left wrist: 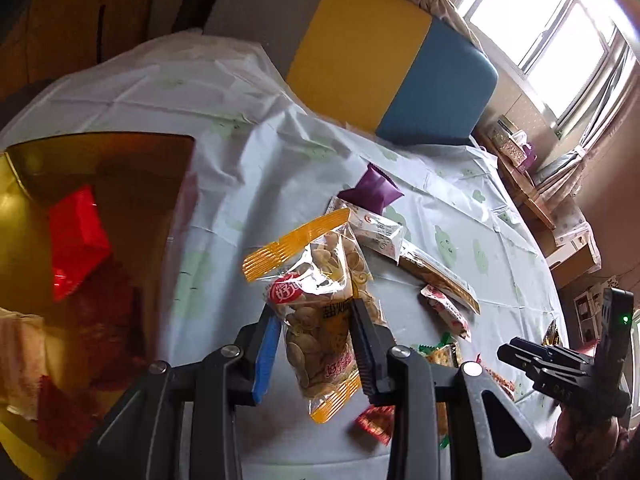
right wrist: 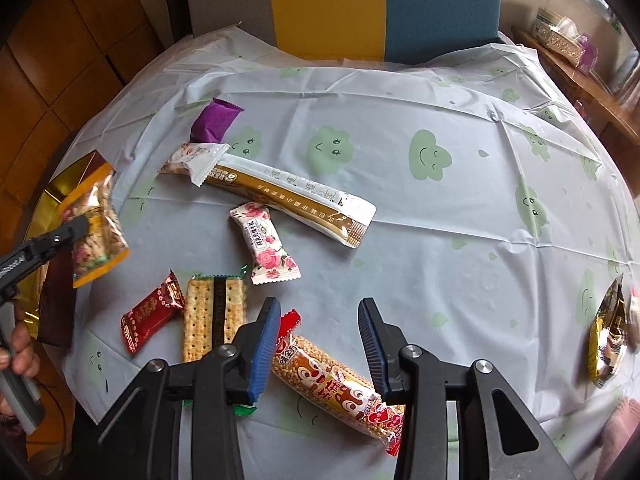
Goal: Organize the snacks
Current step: 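Move the left tool to the peanut bag and grasp it, then carry the clear peanut bag with the left tool into the tin and release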
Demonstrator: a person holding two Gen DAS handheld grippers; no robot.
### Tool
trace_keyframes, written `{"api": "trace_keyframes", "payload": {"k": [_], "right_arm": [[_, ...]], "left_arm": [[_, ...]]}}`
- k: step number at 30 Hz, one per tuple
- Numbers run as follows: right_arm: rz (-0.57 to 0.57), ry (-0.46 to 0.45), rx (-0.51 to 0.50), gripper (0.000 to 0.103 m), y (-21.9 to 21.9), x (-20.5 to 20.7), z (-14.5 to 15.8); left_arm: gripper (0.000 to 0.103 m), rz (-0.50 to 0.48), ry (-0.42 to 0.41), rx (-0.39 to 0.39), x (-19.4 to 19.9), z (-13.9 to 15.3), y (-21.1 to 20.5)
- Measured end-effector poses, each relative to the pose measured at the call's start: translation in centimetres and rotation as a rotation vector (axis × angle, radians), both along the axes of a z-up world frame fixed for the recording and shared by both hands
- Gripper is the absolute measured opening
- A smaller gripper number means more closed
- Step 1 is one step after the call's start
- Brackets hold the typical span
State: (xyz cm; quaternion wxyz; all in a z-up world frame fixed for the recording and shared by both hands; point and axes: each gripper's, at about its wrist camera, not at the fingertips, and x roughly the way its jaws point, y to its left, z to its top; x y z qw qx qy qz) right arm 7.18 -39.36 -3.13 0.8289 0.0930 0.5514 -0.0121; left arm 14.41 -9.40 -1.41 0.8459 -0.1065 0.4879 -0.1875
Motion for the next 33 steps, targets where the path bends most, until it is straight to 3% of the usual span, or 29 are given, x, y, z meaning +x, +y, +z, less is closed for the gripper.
{"api": "trace_keyframes", "payload": {"k": [6, 8, 10, 11, 16, 20, 21, 22, 25, 33], "right_arm": [[0.026, 0.002, 0.099, 0.042, -0.2, -0.4, 0.3], [0.014, 0.005, 0.122, 0.05, -0.6, -0.6, 0.4], [0.027, 0.022, 0.154, 0.065, -0.7, -0.8, 0.2], [0.041, 0.032, 0.162, 0.066, -0.4, -0.8, 0.1], [0.108, 0.101, 0.054, 0.071, 1.4, -1.1, -1.2], [0.12, 0.172, -0.07, 0.07, 2.2, -1.2, -2.7], [0.125, 0.185, -0.099, 0.067, 2.4, -1.2, -3.0], [0.128, 0.194, -0.134, 0.055, 2.5, -1.3, -3.3], [0.144, 0.193, -0.167, 0.045, 3.0, -1.4, -3.4], [0.133, 0.225, -0.188, 0.045, 3.9, -1.7, -4.7]], "left_arm": [[0.035, 0.008, -0.048, 0.019, -1.9, 1.4, 2.8], [0.035, 0.008, -0.06, 0.02, -2.5, 1.8, 3.6], [0.035, 0.005, -0.074, 0.019, -3.0, 2.3, 4.4], [0.035, 0.005, -0.083, 0.023, -3.3, 2.6, 4.8], [0.035, 0.004, -0.103, 0.02, -4.4, 3.6, 6.6], [0.035, 0.018, -0.111, 0.01, -5.0, 4.3, 8.6], [0.035, 0.024, -0.11, 0.009, -5.1, 4.4, 9.1], [0.035, 0.034, -0.107, 0.01, -5.1, 4.4, 9.8], [0.035, 0.073, -0.098, 0.006, -5.4, 4.6, 12.3], [0.035, 0.26, -0.126, 0.014, -6.7, 5.7, 20.0]]}}
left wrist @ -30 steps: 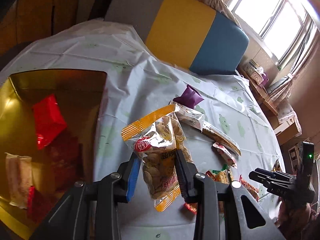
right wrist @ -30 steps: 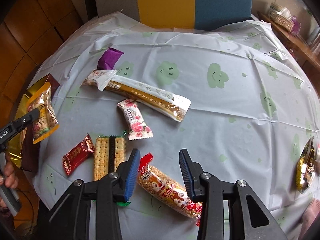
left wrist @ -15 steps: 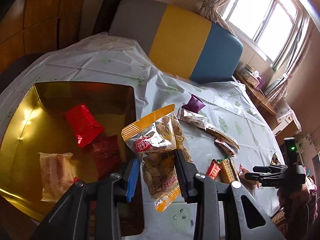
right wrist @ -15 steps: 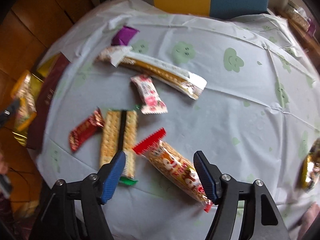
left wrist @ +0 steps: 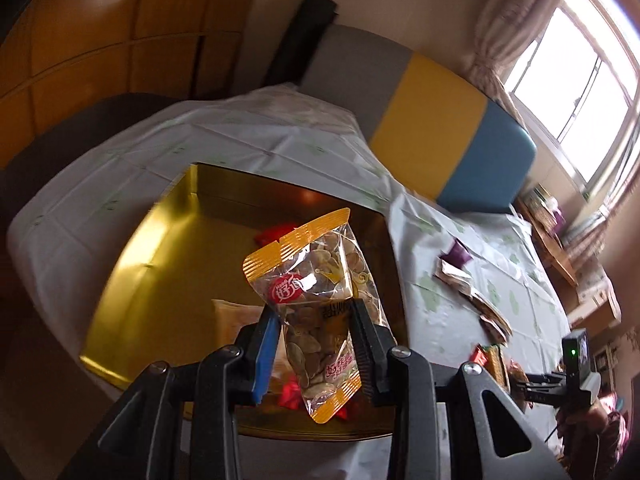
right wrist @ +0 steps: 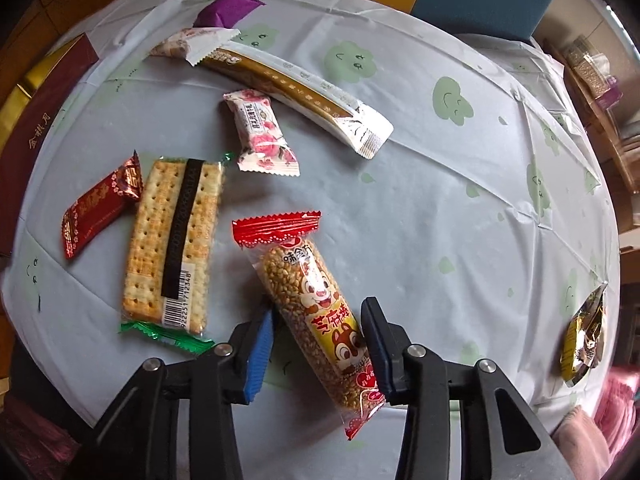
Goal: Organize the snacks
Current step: 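Carry the clear peanut bag with the left tool into the tin and release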
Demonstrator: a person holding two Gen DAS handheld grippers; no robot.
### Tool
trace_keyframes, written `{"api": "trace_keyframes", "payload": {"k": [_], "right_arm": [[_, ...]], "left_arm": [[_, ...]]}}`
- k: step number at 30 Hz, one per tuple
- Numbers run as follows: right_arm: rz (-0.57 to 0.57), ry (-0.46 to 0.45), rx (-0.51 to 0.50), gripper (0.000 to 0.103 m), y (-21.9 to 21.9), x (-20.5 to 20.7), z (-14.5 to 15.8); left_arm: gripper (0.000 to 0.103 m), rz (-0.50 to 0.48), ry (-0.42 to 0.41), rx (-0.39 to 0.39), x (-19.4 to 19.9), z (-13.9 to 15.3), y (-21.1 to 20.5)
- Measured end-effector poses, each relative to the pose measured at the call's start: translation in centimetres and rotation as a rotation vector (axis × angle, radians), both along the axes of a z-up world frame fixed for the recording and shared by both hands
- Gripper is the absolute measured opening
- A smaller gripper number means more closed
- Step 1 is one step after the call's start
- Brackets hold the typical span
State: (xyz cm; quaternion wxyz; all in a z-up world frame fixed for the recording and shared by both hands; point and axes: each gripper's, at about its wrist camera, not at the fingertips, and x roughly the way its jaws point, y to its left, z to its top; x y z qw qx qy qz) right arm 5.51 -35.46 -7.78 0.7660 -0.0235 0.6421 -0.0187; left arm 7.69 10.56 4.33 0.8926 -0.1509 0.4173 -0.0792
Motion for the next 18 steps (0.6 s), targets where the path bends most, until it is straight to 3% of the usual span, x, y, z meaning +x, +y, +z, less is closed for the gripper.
{"api": "trace_keyframes", "payload": {"k": [4, 8, 18], "right_arm": [[-0.03, 0.005, 0.035, 0.046, -0.5, -0.1, -0.2], [-0.005, -0.004, 0.003, 0.044, -0.6, 0.0, 0.0], [0.03, -0.021, -0.03, 0.04, 0.7, -0.7, 0.2]], "left_arm": [[0.035, 0.056, -0.015, 0.019, -0.6, 0.5, 2.6], [0.035, 0.089, -0.008, 0.048, -0.4, 0.4, 3.8], [0.036, 0.032, 0.004, 0.132, 3.4, -0.8, 0.2]]}}
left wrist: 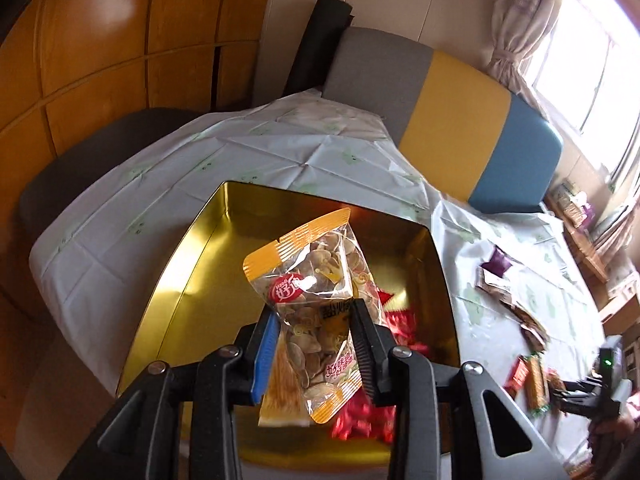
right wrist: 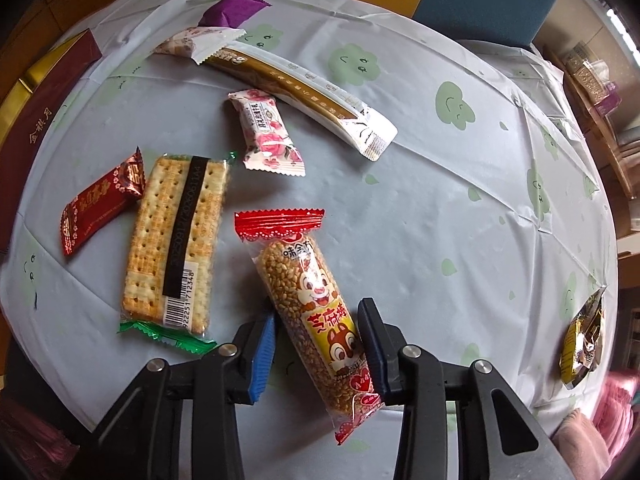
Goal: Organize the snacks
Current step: 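Carry the clear peanut bag with the left tool into the tin and release, then grasp the chipmunk-printed peanut bar with the right tool and lift it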
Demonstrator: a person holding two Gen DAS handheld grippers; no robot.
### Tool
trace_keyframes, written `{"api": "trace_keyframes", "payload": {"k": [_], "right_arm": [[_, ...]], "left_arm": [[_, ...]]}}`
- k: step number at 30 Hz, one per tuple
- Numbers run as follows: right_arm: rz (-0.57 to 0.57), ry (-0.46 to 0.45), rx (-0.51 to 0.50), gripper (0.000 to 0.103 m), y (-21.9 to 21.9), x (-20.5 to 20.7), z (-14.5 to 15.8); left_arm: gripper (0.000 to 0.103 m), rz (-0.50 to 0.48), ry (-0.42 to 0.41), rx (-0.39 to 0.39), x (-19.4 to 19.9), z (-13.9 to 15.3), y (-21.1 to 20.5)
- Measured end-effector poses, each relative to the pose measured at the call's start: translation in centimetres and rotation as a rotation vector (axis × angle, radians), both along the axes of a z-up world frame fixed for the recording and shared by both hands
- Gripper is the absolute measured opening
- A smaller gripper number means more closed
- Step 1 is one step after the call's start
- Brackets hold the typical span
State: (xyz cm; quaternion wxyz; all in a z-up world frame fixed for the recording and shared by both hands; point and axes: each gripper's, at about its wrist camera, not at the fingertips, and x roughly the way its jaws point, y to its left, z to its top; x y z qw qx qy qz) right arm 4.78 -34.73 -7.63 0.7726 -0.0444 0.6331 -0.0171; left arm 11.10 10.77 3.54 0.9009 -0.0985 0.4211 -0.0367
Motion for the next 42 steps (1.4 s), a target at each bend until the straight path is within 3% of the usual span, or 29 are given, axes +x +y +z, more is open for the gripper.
{"api": "trace_keyframes", "payload": {"k": [5, 12, 25, 42], "right_arm": [[0.006, -0.001, -0.004, 0.04, 0.5, 0.2, 0.0], [0.012, 0.0, -0.003, 0.04, 0.4, 0.4, -0.1], [0.02, -0.009, -0.005, 0.039, 0.3, 0.3, 0.1], [0.026, -0.016, -0.013, 0.038, 0.3, 0.1, 0.4]], "left_arm": [[0.038, -0.019, 0.046, 0.024, 2.5, -1.5, -1.7], [0.04, 0.019, 0.094, 0.029, 2.1, -3.4, -1.7], [0.04, 0.068, 0.031, 0.087, -3.4, -2.5, -1.5], [0.04, -0.024, -0.046, 0.145, -6.5, -1.2, -4.6]]}}
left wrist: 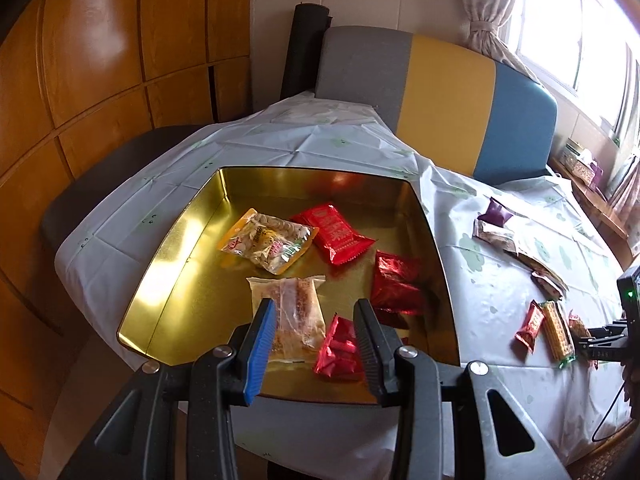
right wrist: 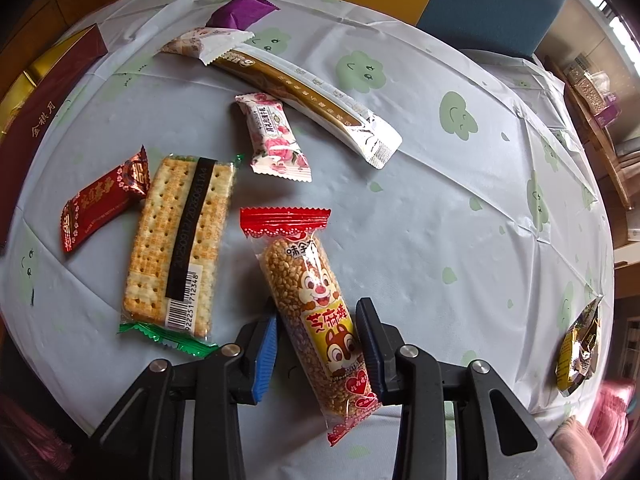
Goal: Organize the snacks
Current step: 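Grasp the chipmunk-printed peanut bar with the right tool and lift it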
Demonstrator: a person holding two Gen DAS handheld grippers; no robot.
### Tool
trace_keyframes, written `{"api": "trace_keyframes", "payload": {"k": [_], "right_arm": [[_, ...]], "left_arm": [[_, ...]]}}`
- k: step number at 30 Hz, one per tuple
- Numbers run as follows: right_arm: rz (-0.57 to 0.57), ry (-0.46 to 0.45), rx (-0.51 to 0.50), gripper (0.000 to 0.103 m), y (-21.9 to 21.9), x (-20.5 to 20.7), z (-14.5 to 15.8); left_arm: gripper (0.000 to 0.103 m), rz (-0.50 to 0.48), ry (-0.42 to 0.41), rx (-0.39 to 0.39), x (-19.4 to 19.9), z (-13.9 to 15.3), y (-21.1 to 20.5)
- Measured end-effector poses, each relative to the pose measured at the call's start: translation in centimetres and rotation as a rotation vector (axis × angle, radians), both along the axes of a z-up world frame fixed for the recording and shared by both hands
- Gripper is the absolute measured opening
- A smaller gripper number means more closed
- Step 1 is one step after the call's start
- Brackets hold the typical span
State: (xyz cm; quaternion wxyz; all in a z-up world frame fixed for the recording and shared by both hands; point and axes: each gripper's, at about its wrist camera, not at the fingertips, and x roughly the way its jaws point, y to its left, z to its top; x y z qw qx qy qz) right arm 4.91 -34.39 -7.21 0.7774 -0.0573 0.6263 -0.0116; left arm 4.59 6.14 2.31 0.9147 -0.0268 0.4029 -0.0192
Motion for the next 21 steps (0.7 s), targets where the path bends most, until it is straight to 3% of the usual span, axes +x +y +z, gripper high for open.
{"api": "trace_keyframes", "payload": {"k": [9, 21], "right_arm": [[-0.007, -0.009, 0.007, 0.036, 0.1, -0.1, 0.3], [-0.105, -0.173, 0.206, 0.031, -0.6, 0.1, 6.0]], "left_arm": [[0.04, -0.012, -0.007, 0.013, -0.9, -0.1, -0.1], [0.041, 0.002, -0.016, 0.005, -1.1, 0.0, 1.0]]}}
